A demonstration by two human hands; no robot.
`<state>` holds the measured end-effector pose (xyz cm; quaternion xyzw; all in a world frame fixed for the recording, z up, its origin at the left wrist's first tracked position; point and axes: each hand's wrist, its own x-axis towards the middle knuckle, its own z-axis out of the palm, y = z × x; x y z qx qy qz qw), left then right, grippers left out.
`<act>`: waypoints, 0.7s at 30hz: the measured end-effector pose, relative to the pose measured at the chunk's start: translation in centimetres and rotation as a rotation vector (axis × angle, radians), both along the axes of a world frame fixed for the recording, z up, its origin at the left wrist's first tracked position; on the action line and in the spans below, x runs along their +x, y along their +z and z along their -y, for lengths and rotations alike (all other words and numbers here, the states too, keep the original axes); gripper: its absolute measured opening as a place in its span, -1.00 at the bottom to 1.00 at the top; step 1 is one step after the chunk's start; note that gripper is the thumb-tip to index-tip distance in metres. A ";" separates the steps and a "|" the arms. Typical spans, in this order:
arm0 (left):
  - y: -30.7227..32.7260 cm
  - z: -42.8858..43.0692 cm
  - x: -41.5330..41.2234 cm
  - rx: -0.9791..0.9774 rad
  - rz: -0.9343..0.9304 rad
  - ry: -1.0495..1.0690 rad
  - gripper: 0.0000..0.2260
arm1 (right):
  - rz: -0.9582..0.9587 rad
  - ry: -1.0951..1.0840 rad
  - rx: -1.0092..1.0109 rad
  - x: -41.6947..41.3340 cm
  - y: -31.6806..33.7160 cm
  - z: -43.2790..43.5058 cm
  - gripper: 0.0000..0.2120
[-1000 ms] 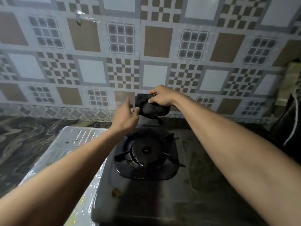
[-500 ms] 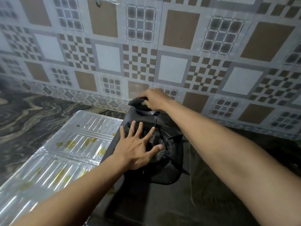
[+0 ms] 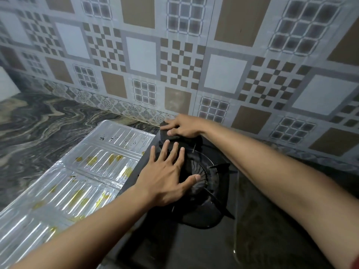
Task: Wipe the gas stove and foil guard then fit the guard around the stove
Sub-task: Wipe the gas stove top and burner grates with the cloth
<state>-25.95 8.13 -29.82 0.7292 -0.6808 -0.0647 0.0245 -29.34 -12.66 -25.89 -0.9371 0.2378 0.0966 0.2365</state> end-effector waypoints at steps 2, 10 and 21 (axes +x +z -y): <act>-0.1 0.0 0.1 -0.007 -0.004 -0.004 -0.17 | -0.047 0.038 -0.020 0.0 -0.5 0.6 -0.59; 0.4 0.9 -0.7 0.016 -0.036 0.024 -0.25 | -0.031 -0.006 -0.063 -3.9 -1.0 2.3 -0.55; 0.0 2.4 -1.9 -0.001 -0.015 0.025 -0.19 | 0.074 -0.155 -0.079 -10.0 -2.5 2.4 -0.56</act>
